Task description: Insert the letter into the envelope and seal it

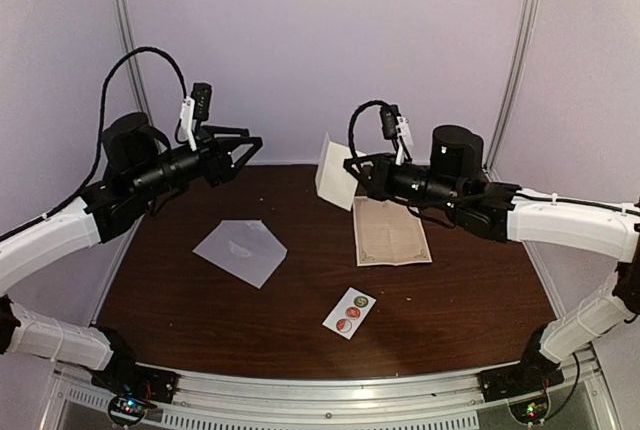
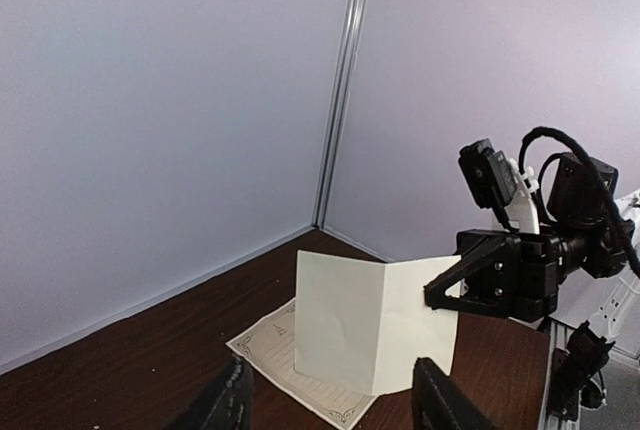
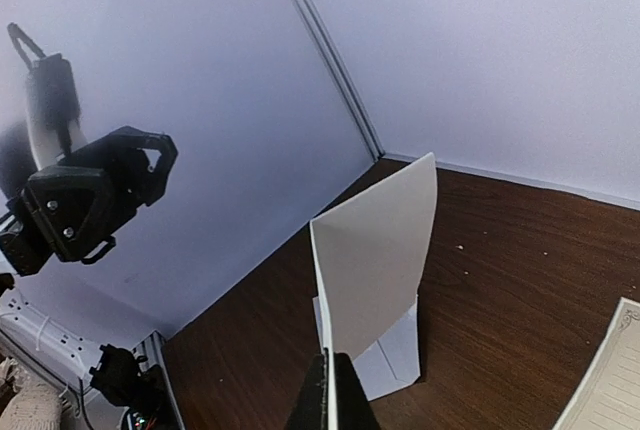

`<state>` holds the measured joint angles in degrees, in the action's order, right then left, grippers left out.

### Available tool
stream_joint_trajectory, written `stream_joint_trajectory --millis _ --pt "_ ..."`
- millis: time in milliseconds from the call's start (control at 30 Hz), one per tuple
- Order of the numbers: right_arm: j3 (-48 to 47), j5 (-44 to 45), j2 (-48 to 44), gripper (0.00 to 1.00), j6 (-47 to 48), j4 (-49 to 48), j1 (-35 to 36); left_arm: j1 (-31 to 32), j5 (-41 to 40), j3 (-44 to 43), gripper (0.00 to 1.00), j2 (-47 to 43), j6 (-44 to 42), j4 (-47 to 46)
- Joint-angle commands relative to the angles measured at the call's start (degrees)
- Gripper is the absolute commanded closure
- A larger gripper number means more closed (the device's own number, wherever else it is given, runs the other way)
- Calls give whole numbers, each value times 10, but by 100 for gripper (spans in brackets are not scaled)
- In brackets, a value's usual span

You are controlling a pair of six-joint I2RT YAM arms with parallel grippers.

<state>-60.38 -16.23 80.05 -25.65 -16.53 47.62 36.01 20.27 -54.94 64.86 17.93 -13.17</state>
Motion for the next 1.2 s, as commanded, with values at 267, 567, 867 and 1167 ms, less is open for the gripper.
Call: stream_joint_trajectory --millis 267,567,867,1167 --pt "-45 45 30 100 13 55 13 15 115 -16 48 80 28 -17" --pt "-64 -73 53 100 39 8 31 31 185 -30 55 122 44 -26" --pt "-80 -122 69 100 50 8 40 35 198 -34 62 136 47 -23" --pt "-87 -147 66 100 67 20 45 36 155 -50 63 136 28 19"
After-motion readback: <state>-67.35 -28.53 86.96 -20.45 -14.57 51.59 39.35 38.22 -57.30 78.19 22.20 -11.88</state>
